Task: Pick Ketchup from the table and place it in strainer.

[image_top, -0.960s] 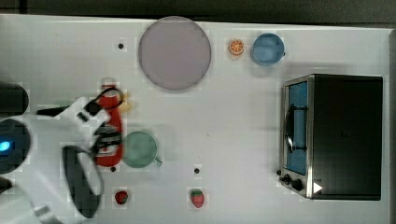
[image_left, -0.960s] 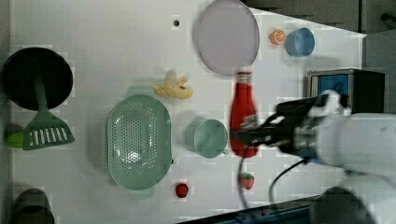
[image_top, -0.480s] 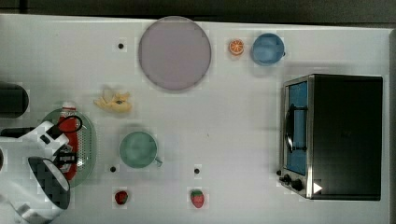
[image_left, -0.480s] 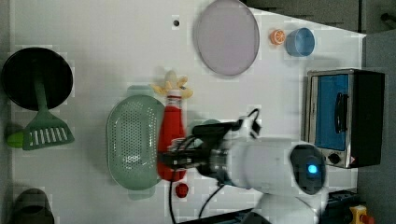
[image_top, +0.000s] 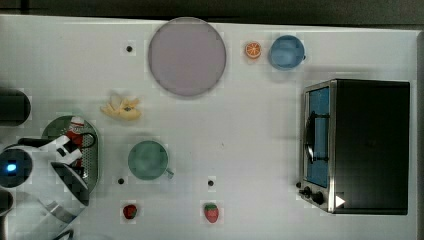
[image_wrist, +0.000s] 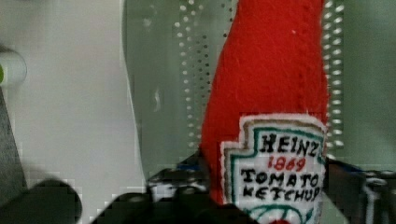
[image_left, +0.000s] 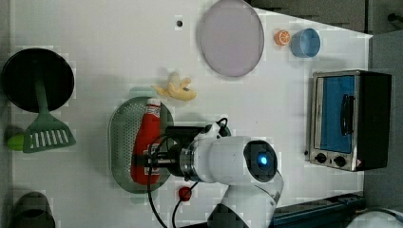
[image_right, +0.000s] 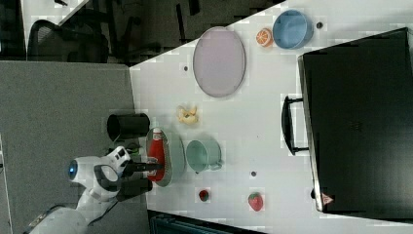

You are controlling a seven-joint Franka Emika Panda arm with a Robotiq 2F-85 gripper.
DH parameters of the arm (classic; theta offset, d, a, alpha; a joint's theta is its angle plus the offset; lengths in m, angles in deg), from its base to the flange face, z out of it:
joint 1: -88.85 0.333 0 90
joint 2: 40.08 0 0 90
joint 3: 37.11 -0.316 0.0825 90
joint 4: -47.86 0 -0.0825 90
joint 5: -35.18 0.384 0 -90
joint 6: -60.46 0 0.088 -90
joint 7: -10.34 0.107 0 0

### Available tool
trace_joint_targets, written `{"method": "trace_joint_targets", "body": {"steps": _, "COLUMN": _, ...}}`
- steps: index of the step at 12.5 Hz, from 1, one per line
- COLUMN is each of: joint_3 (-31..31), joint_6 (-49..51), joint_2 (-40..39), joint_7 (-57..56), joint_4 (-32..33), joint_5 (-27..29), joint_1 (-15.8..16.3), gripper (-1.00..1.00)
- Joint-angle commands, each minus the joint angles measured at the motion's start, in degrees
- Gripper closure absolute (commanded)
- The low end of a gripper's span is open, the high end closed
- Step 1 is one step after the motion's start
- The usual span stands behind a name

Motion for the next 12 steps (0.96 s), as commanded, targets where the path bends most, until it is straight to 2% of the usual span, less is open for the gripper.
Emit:
{"method": "trace_joint_targets", "body": {"steps": 1, "joint_3": 0.63, "joint_6": -4.50, "joint_2": 0.01, "joint_7": 5.09, "joint_4": -0.39, "joint_5": -1.97, "joint_1": 0.07, "gripper": -0.95}}
{"method": "trace_joint_targets", "body": {"steps": 3, "joint_3": 0.64, "joint_6": -2.75, "joint_2": 3.31, "joint_7": 7.44, "joint_4": -0.50, "joint_5": -1.89, "joint_1": -0.99, "gripper": -1.00}}
{"method": "trace_joint_targets", "body": {"steps": 6, "joint_3": 0.62, "joint_6": 4.59, "joint_2": 13.94, "joint_7": 9.47, "joint_4": -0.69, "joint_5": -0.10, "joint_1": -4.42, "gripper": -1.00}}
{"method": "trace_joint_targets", "body": {"steps": 10, "joint_3": 2.47, "joint_6": 24.53, "joint_2": 27.19, "joint_7": 6.20, "joint_4": -3.87, "joint_5": 14.02, "joint_1": -11.06, "gripper": -1.00}}
{"method": "trace_joint_targets", "body": {"steps": 12, "joint_3": 6.15, "joint_6": 35.55, "joint_2": 31.84, "joint_7": 0.36, "joint_4": -7.33, "joint_5": 16.87, "joint_1": -13.57, "gripper": -1.00}}
